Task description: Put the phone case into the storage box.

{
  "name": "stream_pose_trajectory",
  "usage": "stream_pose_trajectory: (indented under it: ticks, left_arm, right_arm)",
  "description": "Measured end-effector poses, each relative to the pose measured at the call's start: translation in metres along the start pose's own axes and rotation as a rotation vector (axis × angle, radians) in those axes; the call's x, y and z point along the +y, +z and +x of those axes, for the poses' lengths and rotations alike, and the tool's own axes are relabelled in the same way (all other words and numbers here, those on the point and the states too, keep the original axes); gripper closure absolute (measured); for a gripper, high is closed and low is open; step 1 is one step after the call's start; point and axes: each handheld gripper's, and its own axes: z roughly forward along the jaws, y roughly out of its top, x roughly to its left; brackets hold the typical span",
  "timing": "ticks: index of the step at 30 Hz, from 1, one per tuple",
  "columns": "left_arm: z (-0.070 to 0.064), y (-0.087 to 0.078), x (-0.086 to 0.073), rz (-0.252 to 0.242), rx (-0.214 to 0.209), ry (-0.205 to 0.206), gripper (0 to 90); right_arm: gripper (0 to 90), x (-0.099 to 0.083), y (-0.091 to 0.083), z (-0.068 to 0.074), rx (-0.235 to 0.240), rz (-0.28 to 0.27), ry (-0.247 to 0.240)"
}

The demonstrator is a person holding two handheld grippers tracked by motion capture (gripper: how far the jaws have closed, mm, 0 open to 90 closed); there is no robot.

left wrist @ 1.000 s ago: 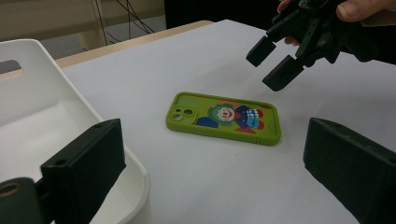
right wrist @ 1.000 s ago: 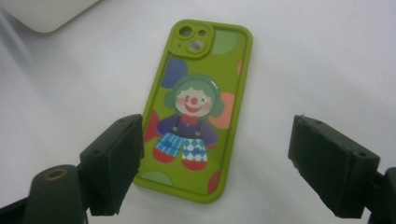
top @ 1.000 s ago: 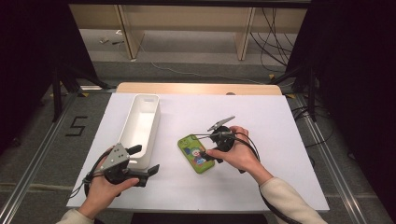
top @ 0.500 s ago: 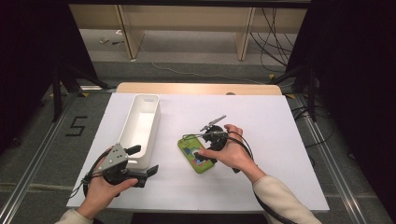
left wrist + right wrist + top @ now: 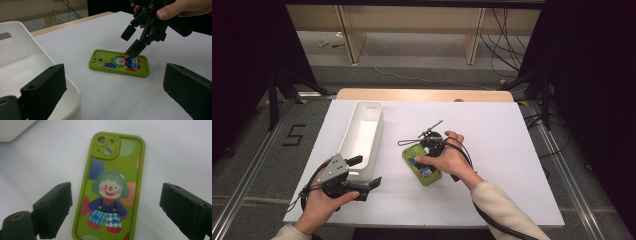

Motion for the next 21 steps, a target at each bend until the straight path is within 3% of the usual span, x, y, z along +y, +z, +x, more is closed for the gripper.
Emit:
stream_pose_trajectory:
  ticks: [9, 21]
  left_arm:
    - [0.0, 0.0, 0.0, 0.0, -0.004, -0.002, 4.3]
    - [0.0, 0.0, 0.0, 0.001, -0.005, -0.001, 4.3]
  right_arm:
    - [12.8, 0.004, 0.016, -0.001, -0.014, 0.076, 0.027]
    - [12.7, 0.009, 0.027, 0.005, -0.017, 0.153, 0.026]
